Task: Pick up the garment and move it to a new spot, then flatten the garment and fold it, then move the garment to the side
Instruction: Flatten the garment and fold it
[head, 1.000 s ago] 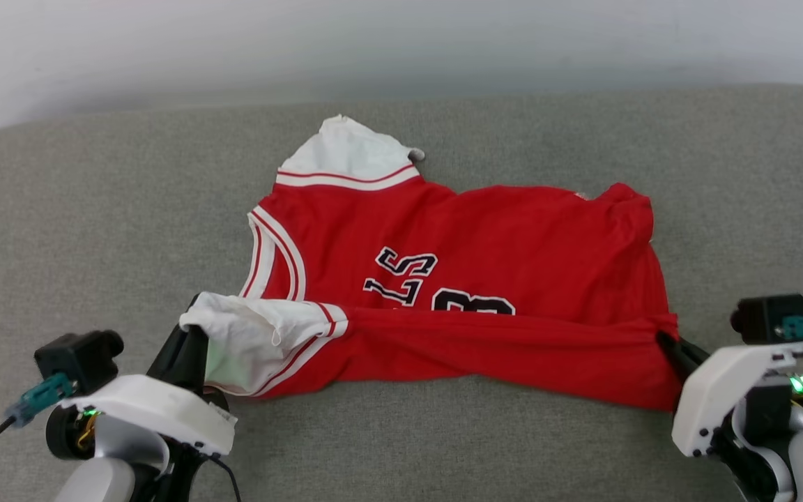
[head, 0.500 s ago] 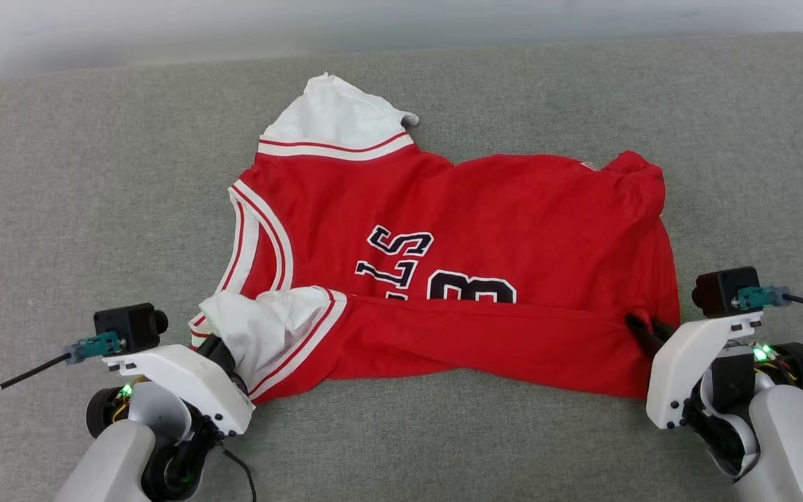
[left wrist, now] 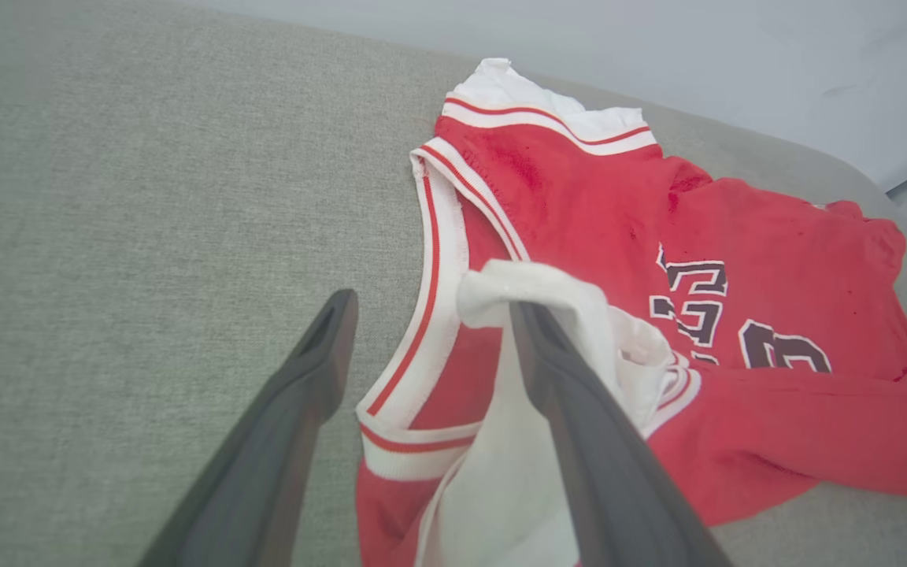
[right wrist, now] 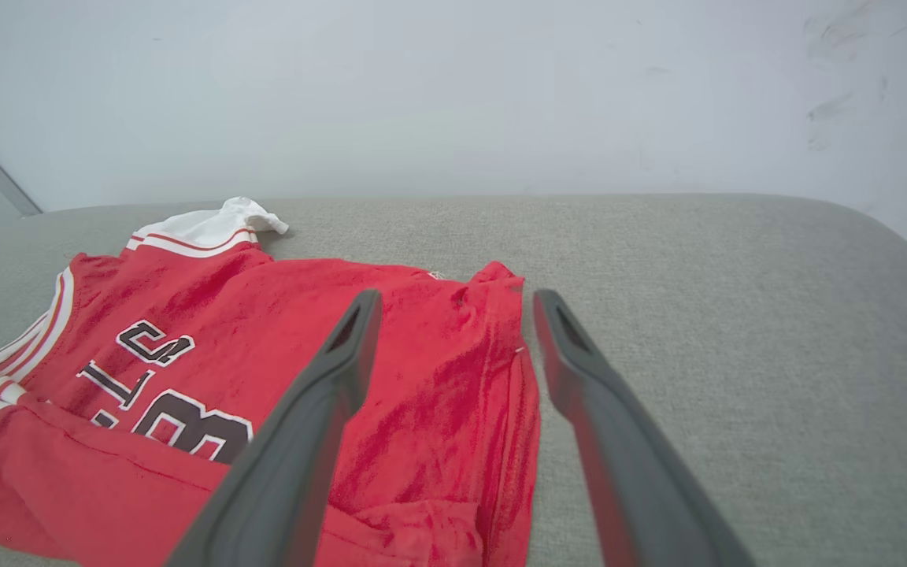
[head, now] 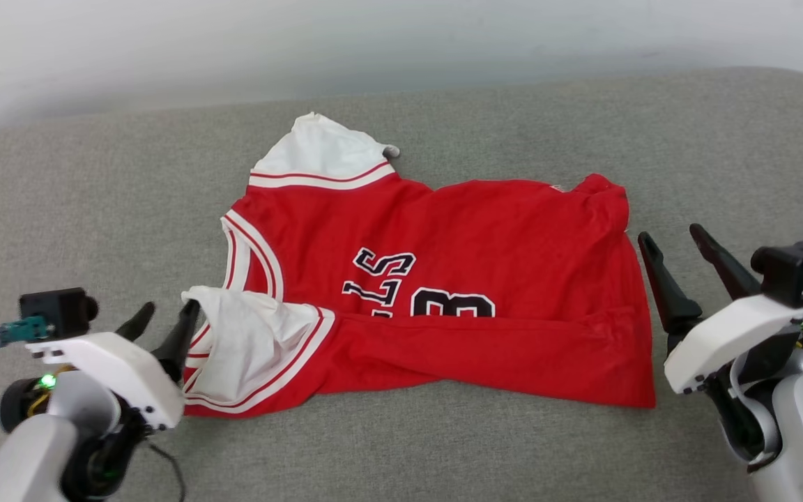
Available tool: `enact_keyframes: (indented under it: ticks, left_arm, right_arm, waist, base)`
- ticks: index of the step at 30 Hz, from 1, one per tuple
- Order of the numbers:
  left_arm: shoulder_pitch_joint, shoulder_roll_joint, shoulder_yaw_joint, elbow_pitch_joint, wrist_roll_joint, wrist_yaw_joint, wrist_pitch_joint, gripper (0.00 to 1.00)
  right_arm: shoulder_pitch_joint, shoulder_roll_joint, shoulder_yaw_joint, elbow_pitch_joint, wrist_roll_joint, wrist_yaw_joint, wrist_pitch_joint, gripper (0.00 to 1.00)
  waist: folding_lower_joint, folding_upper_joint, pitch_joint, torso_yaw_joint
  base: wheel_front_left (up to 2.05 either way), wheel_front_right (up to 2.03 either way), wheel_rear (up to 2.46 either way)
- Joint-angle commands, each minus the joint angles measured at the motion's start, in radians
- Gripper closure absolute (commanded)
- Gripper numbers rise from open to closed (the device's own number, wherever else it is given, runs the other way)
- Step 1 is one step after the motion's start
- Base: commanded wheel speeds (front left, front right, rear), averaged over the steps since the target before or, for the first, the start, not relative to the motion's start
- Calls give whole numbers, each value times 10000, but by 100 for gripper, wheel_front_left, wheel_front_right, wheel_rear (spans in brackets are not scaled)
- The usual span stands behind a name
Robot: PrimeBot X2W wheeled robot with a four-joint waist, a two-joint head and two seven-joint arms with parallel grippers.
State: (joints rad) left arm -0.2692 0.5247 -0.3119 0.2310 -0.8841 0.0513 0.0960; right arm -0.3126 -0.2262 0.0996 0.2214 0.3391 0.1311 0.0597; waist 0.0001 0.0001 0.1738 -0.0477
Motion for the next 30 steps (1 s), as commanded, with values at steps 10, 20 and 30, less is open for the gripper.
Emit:
enact_keyframes:
  ticks: [10, 20, 30]
  left_arm:
    - [1426, 1971, 312, -2302, -1141, 1028, 3351, 0]
    - [2439, 2331, 495, -2954, -1891, 2110, 4681, 0]
    - [2324, 1725, 125, -1921, -2333, 1769, 4931, 0]
  right_arm:
    - [1190, 722, -370, -1455, -526, -7, 327, 0]
    - [1394, 1239, -478, -1946, -532, -7, 511, 0]
    - [1213, 1342, -533, -1709, -416, -7, 514, 0]
  waist:
    - [-1, -1, -307, -572]
    - [-1, -1, 345, -1125]
    - [-1, -1, 734, -1319]
  base:
    - [0, 0, 0]
    - [0, 0, 0]
    - [0, 0, 0]
